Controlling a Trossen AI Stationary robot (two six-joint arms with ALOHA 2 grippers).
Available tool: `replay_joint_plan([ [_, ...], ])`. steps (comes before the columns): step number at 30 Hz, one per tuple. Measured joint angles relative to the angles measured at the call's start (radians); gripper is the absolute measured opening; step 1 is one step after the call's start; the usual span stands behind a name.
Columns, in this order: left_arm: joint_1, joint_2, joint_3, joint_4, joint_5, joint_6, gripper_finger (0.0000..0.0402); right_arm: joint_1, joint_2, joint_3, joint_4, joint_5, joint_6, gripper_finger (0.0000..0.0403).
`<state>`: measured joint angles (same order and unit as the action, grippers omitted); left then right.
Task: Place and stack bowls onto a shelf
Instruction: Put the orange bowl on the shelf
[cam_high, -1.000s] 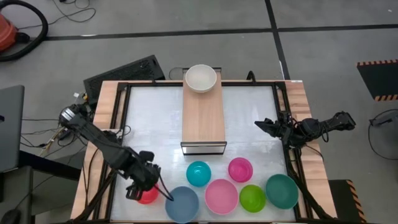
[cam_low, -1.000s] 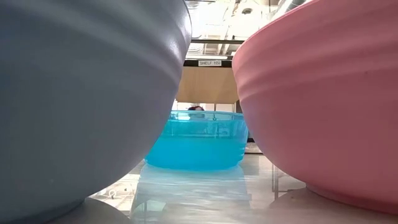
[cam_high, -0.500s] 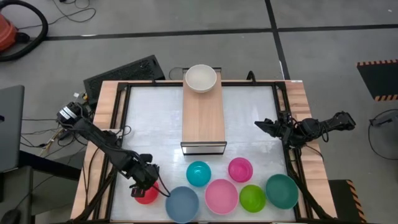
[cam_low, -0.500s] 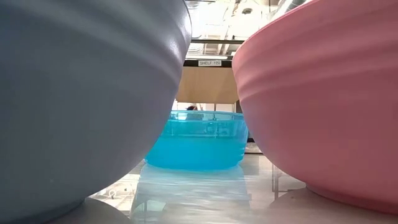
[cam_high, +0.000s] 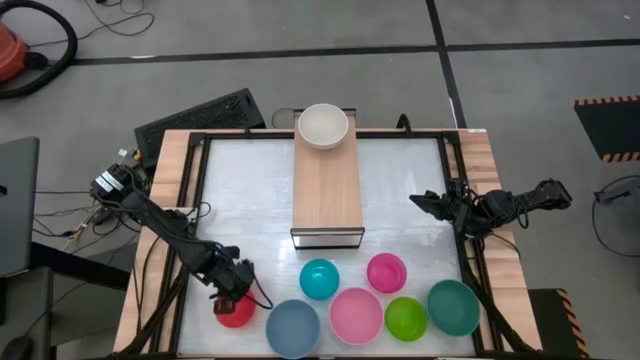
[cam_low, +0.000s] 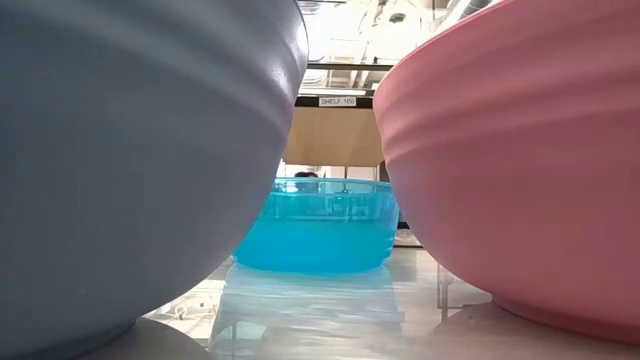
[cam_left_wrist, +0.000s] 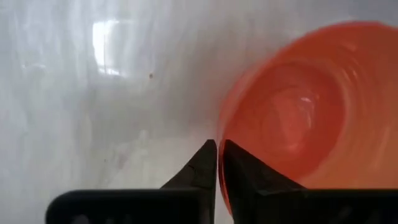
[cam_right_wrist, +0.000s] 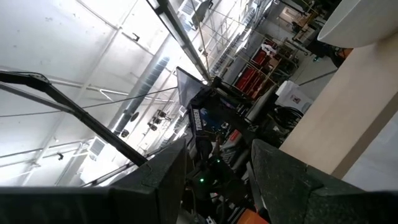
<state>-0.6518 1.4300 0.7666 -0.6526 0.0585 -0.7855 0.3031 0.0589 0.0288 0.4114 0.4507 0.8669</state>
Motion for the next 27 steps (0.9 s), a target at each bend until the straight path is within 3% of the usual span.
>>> replay_joint_plan([
  [8, 0.086, -0.031, 0.058, -0.147, 0.043, -0.204, 0.0, 0.0, 0.0, 0.0, -0.011, 0.0, 0.0, 0.0209],
  [14, 0.18, -0.159, 0.143, -0.352, 0.03, -0.468, 0.0, 0.0, 0.0, 0.0, -0.042, 0.0, -0.001, 0.0209],
  [21, 0.321, -0.366, 0.285, -0.551, -0.169, -0.904, 0.0, 0.0, 0.0, 0.0, -0.047, 0.0, -0.002, 0.0209],
  [27, 0.446, -0.436, 0.45, -0.571, -0.35, -0.948, 0.0, 0.0, 0.0, 0.0, -0.049, 0.0, -0.003, 0.0209],
])
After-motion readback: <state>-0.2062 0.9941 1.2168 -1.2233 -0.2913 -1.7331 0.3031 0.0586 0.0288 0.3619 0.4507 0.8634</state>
